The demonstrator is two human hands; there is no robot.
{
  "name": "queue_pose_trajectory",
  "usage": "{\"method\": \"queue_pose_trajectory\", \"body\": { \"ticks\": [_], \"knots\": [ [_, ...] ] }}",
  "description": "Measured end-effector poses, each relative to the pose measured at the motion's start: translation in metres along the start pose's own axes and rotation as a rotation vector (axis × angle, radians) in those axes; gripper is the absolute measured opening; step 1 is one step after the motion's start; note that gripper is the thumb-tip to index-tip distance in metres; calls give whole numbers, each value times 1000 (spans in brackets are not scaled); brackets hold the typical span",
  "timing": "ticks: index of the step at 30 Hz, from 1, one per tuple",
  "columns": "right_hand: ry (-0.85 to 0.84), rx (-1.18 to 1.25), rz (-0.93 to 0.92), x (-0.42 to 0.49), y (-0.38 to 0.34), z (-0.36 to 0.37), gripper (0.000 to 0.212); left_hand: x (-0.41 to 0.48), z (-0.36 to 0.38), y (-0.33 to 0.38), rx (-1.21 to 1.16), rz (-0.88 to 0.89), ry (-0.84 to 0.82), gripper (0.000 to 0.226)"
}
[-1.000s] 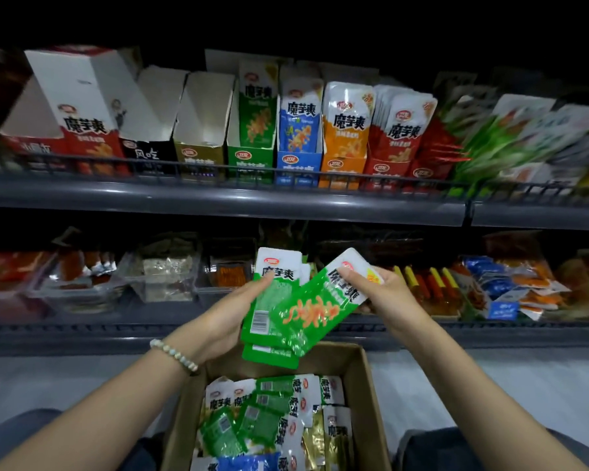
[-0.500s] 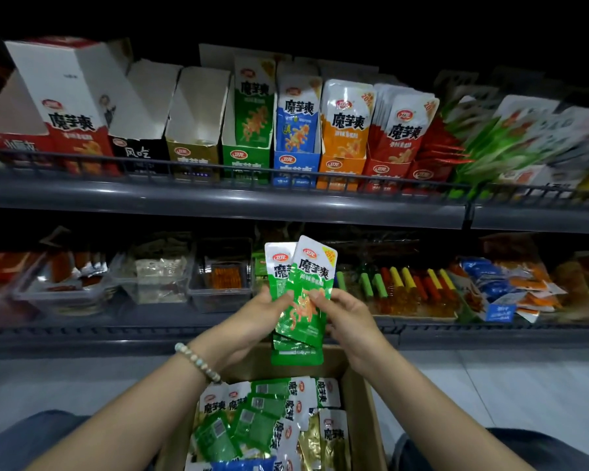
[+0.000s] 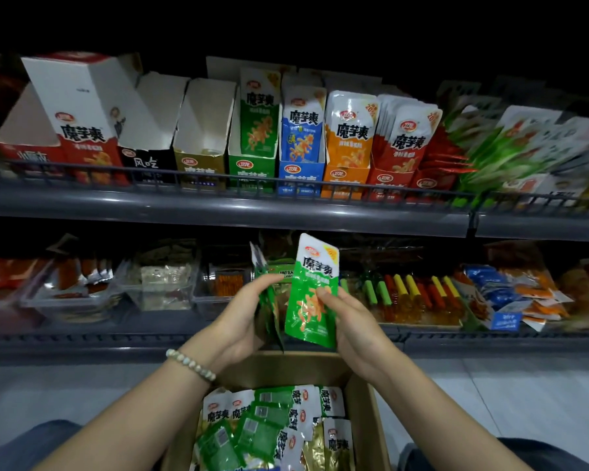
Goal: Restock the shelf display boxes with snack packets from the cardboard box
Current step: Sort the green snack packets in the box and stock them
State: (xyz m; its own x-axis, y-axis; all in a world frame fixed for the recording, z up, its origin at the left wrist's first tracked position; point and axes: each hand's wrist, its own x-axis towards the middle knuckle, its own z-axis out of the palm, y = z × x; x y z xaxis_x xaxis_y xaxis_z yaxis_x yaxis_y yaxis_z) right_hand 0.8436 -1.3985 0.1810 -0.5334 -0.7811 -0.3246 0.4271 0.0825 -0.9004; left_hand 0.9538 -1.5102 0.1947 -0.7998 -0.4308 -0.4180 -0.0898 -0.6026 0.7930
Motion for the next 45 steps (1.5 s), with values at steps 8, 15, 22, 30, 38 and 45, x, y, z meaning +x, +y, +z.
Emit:
{"method": "queue_pose_trajectory", "body": {
  "ticks": [8,15,22,30,38,45],
  "knots": [
    [64,-126,-19,-1,5,-6,42,2,-13,-1,105,53,139,37],
    [49,-79,33,1,16,1,21,-1,-6,-14,293,162,176,17],
    [177,79,62,5,15,-1,41,-2,-1,-11,343,187,170,21],
    [201,26,-98,3,6,3,32,0,0,-11,411,184,51,30],
    [102,-129,-277,5,0,33,47,-7,0,-5,446,245,1,37],
    [-59,-298,-405,1,-53,16,99,-20,-2,19,476,285,-95,33]
  ]
}}
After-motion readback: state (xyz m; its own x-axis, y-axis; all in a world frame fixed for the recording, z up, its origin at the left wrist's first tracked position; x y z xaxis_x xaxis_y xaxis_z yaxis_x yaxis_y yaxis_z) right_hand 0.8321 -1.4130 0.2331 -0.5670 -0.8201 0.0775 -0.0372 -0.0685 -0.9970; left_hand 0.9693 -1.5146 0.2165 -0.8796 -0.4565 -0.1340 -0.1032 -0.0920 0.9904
